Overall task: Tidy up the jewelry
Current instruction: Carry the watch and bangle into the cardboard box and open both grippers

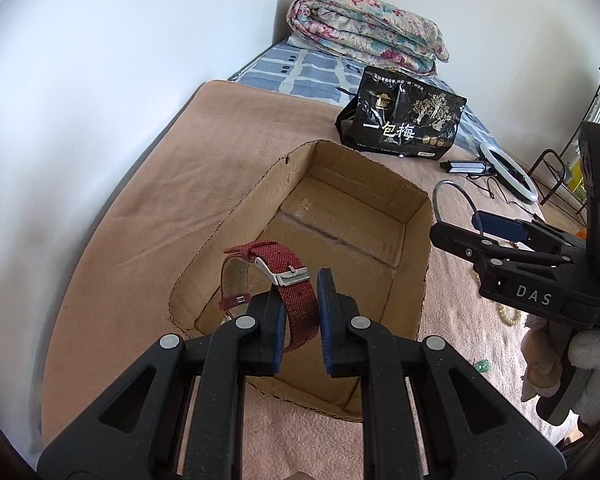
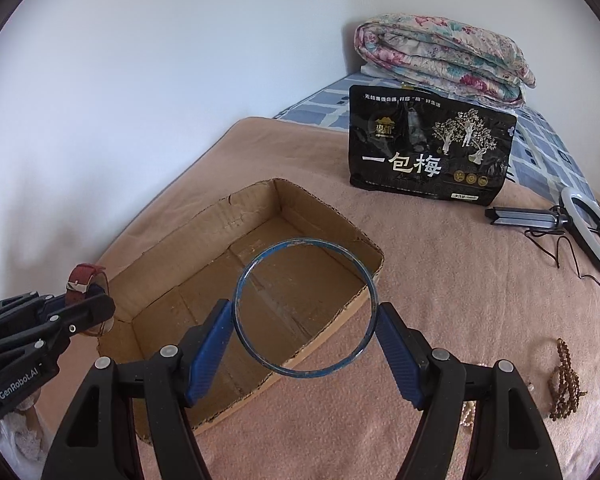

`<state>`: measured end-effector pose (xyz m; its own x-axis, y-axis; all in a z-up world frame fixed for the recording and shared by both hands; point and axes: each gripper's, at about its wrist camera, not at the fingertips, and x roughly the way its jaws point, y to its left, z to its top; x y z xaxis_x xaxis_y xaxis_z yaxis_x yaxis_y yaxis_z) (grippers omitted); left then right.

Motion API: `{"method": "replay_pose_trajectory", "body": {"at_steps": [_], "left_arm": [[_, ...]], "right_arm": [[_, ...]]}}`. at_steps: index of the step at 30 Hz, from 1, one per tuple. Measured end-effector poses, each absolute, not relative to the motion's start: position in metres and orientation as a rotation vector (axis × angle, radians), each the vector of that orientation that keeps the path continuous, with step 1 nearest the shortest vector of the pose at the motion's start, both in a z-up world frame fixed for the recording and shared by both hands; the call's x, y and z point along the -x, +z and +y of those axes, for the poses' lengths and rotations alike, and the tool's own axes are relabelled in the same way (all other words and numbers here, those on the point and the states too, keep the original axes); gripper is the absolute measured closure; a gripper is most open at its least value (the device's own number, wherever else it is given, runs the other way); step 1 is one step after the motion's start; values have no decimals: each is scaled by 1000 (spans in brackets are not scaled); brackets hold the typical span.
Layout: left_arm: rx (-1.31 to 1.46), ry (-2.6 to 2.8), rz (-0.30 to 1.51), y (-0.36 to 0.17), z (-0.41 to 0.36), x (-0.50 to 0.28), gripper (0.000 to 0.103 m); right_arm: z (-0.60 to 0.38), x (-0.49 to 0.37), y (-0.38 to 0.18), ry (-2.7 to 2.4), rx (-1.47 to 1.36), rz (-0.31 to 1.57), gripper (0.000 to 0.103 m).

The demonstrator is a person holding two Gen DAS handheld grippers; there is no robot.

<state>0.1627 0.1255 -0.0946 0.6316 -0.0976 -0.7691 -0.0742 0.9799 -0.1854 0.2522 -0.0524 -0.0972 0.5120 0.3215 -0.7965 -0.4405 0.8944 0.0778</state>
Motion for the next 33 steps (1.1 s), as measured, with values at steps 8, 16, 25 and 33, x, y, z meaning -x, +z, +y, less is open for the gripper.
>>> {"method": "replay_pose_trajectory", "body": {"at_steps": [8, 16, 25, 33], "left_arm": [[215, -13, 907, -100, 127, -168, 90], [207, 16, 866, -93, 130, -164, 48], [210, 27, 864, -93, 131, -163, 48], [203, 28, 842, -87, 124, -157, 48]], "right_arm": [[-40, -262, -102, 468, 125, 941, 28], [-40, -263, -93, 455, 110, 906, 2], [-56, -260, -90, 415, 86, 906, 2], [-75, -253, -80, 388, 91, 888, 2]]}}
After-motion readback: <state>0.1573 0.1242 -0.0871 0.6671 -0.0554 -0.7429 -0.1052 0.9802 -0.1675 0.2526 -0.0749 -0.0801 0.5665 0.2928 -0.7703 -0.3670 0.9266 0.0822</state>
